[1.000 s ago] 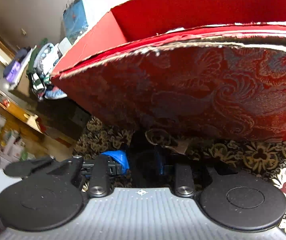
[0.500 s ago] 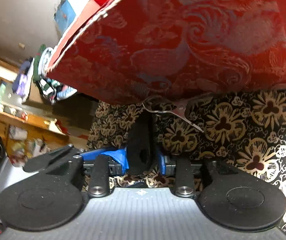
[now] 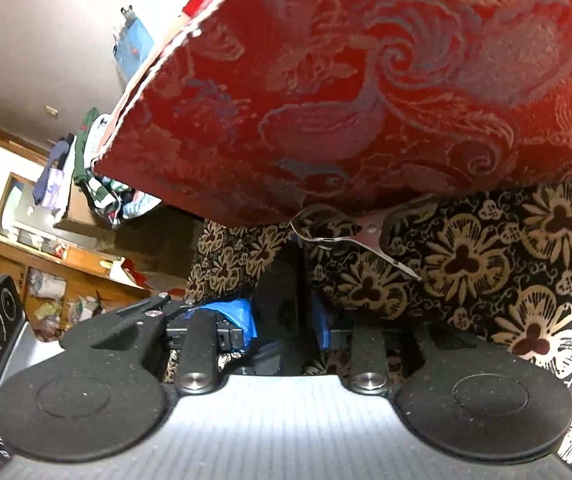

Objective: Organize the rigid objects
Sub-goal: 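Close the right gripper on the black round object, then lift the black object into the box and release it beside the meter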

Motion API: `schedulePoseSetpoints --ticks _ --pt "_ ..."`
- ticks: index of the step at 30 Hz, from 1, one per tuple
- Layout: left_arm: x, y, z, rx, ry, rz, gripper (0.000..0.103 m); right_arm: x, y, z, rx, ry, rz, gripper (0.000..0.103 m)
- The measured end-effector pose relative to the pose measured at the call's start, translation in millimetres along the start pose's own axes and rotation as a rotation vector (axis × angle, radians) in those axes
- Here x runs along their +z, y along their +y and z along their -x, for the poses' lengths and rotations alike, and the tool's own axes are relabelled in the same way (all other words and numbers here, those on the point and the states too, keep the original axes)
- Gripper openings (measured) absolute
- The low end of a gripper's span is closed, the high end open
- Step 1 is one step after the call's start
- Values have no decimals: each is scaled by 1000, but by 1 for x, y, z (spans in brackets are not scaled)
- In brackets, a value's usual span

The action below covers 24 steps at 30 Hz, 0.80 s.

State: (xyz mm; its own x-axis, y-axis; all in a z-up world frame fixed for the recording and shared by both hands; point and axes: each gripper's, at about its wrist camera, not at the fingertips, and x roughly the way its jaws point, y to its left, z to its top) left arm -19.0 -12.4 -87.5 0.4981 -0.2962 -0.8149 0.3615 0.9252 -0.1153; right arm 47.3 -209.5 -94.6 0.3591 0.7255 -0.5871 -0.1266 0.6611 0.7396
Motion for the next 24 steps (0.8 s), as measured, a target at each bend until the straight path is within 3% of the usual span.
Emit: schedulePoseSetpoints --ticks 8,12,16,24 --pt "0 26 5 -155 14 169 48 -2 -17 12 55 17 -90 14" --pt "-5 24 10 -232 17 179 48 -5 -29 18 92 37 -165 16" --pt "-4 8 21 -266 1 123 48 -9 -32 39 116 15 -179 12" --pt "29 -33 48 -352 -86 -42 48 -8 -20 115 101 -147 -103 9"
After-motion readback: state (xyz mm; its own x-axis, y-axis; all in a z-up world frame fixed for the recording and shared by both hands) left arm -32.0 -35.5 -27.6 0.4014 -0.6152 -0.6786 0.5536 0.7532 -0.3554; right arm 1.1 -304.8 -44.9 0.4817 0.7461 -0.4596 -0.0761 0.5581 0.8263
